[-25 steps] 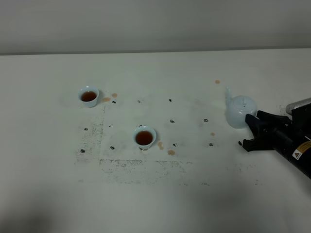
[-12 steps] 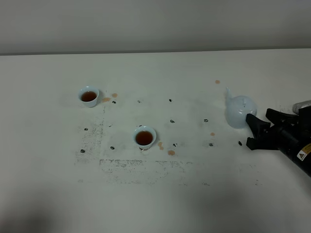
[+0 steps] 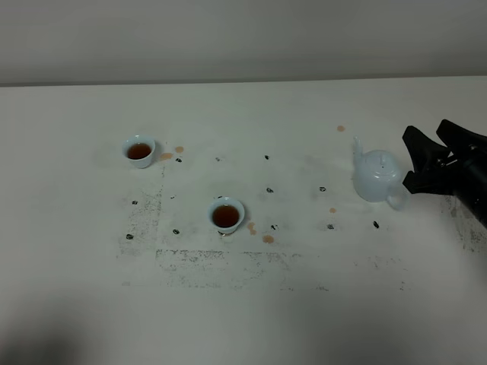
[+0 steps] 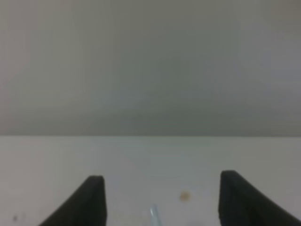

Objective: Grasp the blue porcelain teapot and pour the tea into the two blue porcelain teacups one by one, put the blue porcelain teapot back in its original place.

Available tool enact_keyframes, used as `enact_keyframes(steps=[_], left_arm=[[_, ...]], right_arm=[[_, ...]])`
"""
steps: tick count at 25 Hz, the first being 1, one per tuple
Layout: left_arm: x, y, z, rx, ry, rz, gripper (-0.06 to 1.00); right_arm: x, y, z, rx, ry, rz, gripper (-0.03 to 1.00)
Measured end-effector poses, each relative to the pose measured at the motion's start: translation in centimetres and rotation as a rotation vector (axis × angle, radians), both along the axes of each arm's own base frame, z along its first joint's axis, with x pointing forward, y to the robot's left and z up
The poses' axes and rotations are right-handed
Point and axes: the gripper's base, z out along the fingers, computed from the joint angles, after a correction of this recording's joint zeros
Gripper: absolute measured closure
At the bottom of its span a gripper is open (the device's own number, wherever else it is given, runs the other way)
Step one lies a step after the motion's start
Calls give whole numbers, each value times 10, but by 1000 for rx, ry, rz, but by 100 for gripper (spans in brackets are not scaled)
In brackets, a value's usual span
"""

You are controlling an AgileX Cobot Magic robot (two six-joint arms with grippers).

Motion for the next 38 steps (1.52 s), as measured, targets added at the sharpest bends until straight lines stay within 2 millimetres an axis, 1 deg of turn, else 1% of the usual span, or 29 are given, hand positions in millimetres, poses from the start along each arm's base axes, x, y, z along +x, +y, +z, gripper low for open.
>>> enact_keyframes(steps=[4, 6, 9, 11, 14, 17, 19, 21, 28, 31, 33, 36, 38], left_arm=[[0, 0, 0, 0, 0, 0, 22], [0, 0, 0, 0, 0, 0, 22], [0, 0, 0, 0, 0, 0, 22], [0, 0, 0, 0, 0, 0, 22], [0, 0, 0, 0, 0, 0, 22], [0, 0, 0, 0, 0, 0, 22], [0, 0, 0, 0, 0, 0, 22], [0, 0, 0, 0, 0, 0, 22], [0, 0, 0, 0, 0, 0, 22], [0, 0, 0, 0, 0, 0, 22], [0, 0, 0, 0, 0, 0, 22], [0, 0, 0, 0, 0, 0, 22], [0, 0, 0, 0, 0, 0, 22]], right_arm=[[18, 4, 25, 23, -14, 54, 46], [31, 7, 40, 22, 9, 91, 46], [51, 15, 60, 3, 86, 150, 46], [63, 21, 71, -25, 172, 171, 46], [78, 29, 85, -105, 291, 142, 46], [82, 42, 95, -168, 327, 162, 46], [81, 51, 100, -188, 329, 196, 46], [78, 56, 105, -190, 315, 211, 46], [81, 58, 121, -90, 219, 159, 46], [85, 55, 129, -61, 143, 89, 46], [87, 53, 130, -69, 135, 10, 46], [85, 52, 125, -199, 188, -69, 46], [79, 48, 117, -282, 316, -94, 46]])
